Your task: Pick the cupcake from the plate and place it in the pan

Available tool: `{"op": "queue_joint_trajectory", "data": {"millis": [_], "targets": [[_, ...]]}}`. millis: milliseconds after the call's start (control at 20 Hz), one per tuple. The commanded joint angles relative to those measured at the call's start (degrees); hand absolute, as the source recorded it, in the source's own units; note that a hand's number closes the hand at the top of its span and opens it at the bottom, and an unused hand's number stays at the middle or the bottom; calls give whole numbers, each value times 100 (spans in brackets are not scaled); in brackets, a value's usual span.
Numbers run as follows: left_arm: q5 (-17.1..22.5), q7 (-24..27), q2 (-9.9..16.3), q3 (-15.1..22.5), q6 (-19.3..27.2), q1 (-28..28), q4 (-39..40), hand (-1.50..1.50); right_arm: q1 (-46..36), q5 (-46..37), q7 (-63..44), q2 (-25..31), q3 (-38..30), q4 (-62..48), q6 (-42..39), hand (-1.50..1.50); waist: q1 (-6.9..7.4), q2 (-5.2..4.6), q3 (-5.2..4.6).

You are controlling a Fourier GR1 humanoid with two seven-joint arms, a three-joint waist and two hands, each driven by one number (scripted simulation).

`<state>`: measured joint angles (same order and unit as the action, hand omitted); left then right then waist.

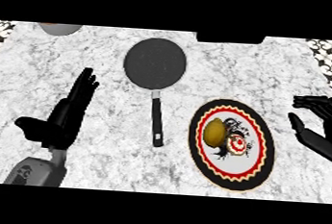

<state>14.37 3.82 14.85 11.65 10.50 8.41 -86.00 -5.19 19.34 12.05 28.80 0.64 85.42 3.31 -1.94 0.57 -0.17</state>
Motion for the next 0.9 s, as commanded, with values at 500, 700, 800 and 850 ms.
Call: {"op": "queue_joint_trajectory", "data": {"millis": [500,700,800,850], "targets": [[-427,209,-128,317,-129,-562,-626,0,1726,-1077,-488,987,-439,1948,-77,-150,215,-50,12],[-653,86,-476,410,146,-186,-299,0,1328,-1768,-1251,1174,117,2015,-156,-150,220,-66,11],[-590,300,-297,497,-125,-611,-576,0,1046,-1939,-1768,1327,384,1966,-360,-150,289,-66,9],[-745,330,-537,534,66,-271,-168,0,700,-2071,-2072,1383,534,1797,-418,-150,295,-89,8]]}}
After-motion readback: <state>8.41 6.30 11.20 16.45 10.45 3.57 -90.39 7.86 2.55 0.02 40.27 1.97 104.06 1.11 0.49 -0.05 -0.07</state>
